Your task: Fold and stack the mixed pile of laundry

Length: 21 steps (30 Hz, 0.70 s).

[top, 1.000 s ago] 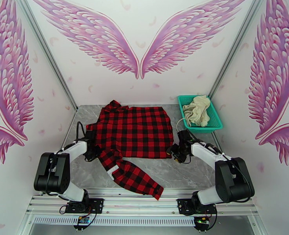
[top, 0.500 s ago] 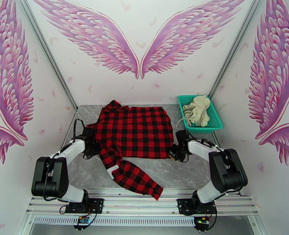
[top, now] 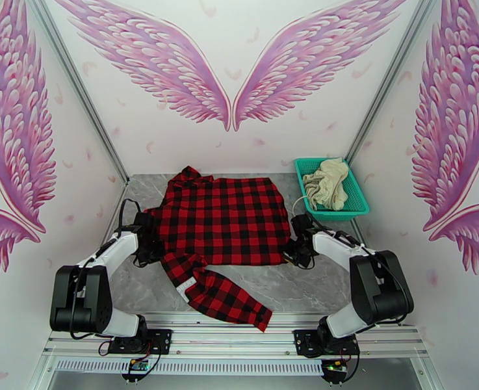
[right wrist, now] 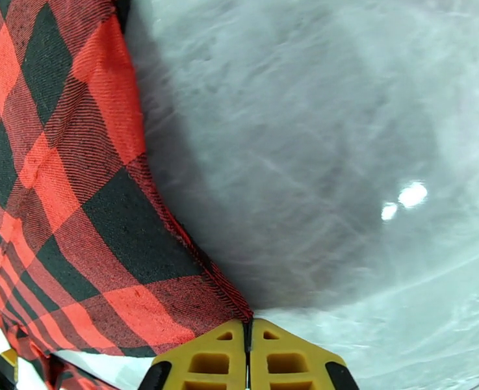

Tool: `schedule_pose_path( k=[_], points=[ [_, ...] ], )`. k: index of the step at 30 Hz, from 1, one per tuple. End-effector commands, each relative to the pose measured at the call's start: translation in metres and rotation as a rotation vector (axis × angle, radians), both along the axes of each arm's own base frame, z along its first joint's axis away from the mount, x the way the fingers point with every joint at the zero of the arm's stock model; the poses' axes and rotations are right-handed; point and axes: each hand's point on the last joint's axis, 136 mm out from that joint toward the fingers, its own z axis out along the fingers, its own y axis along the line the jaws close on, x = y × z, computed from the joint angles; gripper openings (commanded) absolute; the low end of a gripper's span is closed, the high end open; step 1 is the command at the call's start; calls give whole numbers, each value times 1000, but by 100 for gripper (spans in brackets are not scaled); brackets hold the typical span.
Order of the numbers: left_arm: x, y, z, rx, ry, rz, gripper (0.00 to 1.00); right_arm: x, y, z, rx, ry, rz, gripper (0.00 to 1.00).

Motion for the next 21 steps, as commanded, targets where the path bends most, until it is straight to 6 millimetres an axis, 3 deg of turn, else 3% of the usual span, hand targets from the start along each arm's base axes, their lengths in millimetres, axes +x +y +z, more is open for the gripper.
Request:
schedule_pose_path(
  k=[1, 3, 6, 9, 11, 16, 21],
  points=[
    [-4, 9, 3, 35, 18, -28, 0, -3, -15, 10, -100, 1, 38, 14],
    [-3, 11, 2, 42, 31, -34, 0, 0, -19, 12, -125, -2, 48, 20],
    [-1, 7, 5, 19, 22, -36, 28, 1, -16, 15, -112, -2, 59, 43],
    [-1, 3, 11, -4, 2, -20, 49, -1, -13, 18, -93, -7, 57, 50],
    [-2, -1, 13, -31, -4, -11, 58, -3, -11, 20, -70, -17, 48, 51],
    [-5, -8, -4, -97, 5, 49, 62, -5, -2, 18, 19, -32, 11, 51],
    [2, -24, -25, -214, -2, 121, 58, -3, 9, 8, 92, -30, -12, 51]
  ],
)
